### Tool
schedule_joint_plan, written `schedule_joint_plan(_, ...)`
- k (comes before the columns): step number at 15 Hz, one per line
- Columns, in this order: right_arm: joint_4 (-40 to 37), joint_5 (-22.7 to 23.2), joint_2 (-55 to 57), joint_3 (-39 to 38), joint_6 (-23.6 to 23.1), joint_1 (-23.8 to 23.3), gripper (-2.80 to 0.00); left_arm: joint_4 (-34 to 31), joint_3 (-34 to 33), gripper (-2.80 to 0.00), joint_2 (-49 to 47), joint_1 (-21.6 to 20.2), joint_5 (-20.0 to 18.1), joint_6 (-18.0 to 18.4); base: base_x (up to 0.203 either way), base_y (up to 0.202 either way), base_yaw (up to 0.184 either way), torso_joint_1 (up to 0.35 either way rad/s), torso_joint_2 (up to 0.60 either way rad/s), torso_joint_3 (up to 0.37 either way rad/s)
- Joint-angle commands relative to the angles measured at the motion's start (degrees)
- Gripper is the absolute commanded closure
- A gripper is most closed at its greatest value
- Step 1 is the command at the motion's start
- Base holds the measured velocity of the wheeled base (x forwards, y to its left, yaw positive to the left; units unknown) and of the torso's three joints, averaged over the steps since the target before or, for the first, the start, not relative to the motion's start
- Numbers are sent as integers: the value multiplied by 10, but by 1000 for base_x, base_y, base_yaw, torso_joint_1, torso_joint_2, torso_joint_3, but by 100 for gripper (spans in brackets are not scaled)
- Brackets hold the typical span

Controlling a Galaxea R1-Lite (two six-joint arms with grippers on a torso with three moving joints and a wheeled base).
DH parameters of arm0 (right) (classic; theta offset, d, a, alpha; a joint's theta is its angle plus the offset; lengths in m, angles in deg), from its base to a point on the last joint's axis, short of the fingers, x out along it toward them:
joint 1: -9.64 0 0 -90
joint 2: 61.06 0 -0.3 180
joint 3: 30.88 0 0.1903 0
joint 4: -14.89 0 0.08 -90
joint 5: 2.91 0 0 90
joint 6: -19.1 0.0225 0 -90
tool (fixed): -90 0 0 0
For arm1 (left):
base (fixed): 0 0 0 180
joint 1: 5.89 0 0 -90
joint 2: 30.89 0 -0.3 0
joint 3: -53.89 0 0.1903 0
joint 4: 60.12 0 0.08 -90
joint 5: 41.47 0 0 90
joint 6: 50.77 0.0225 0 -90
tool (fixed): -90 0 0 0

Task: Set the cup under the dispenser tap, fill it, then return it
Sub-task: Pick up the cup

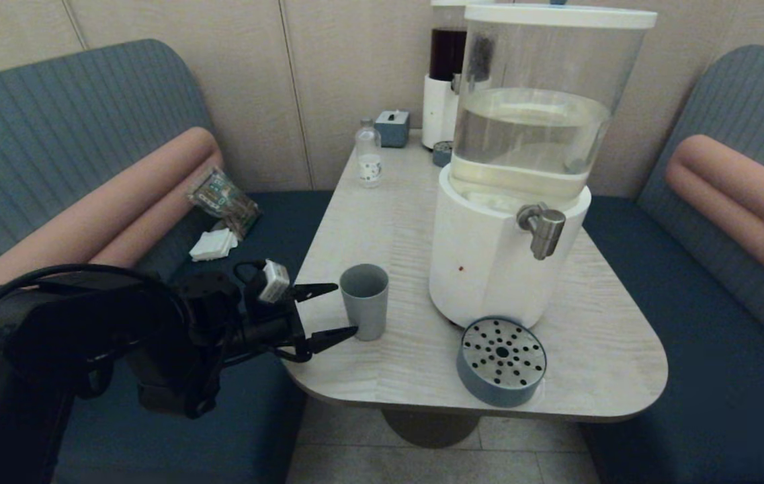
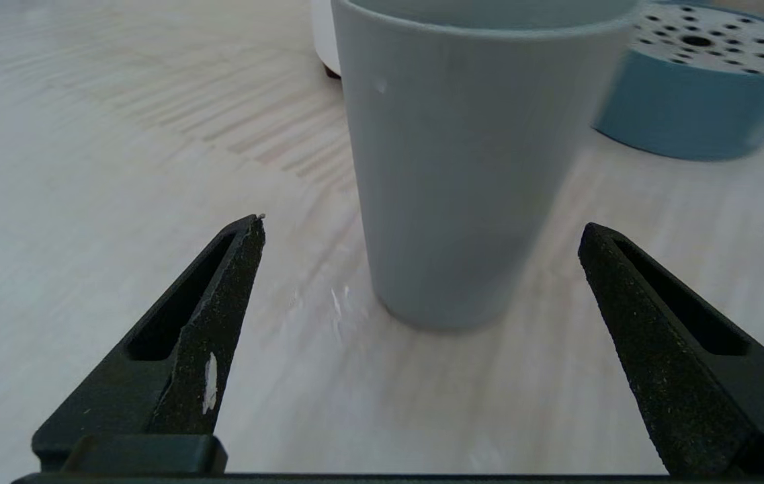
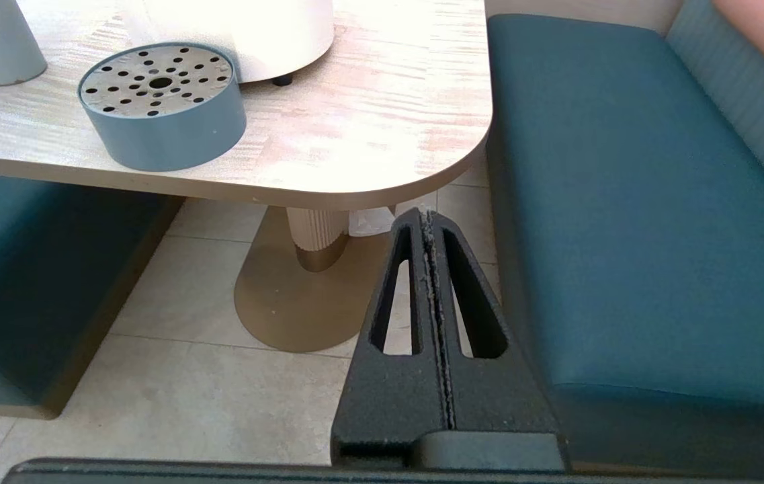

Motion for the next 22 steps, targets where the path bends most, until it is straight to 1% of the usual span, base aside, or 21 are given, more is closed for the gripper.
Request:
schedule_joint_plan(1,0,0,0,0,1,0,0,5,18,-280,-13,13,1,-3,0,0,0,0,0,0)
schedule_joint_plan(3,0,0,0,0,-1,0,0,5,48,-280,-31,23,18,-7,0,0,0,0,0,0)
schedule_joint_plan(6,0,0,0,0,0,0,0,5,79,-280,-55,44,33,-15,0,0,0,0,0,0)
schedule_joint_plan(8,0,0,0,0,0,0,0,5,105,-280,-66,52,49,-21,0,0,0,0,0,0)
schedule_joint_plan(10,0,0,0,0,1,0,0,5,118,-280,-71,56,56,-29,0,0,0,0,0,0)
schedule_joint_plan(11,0,0,0,0,1,0,0,5,118,0,-70,57,57,-29,0,0,0,0,0,0)
schedule_joint_plan(13,0,0,0,0,1,0,0,5,117,0,-68,59,68,-28,0,0,0,0,0,0)
schedule_joint_plan(17,0,0,0,0,1,0,0,5,92,0,-44,60,70,-27,0,0,0,0,0,0)
schedule_joint_plan(20,0,0,0,0,0,0,0,5,48,0,-3,64,70,-24,0,0,0,0,0,0)
schedule_joint_plan(22,0,0,0,0,1,0,0,5,20,0,38,75,78,-24,0,0,0,0,0,0)
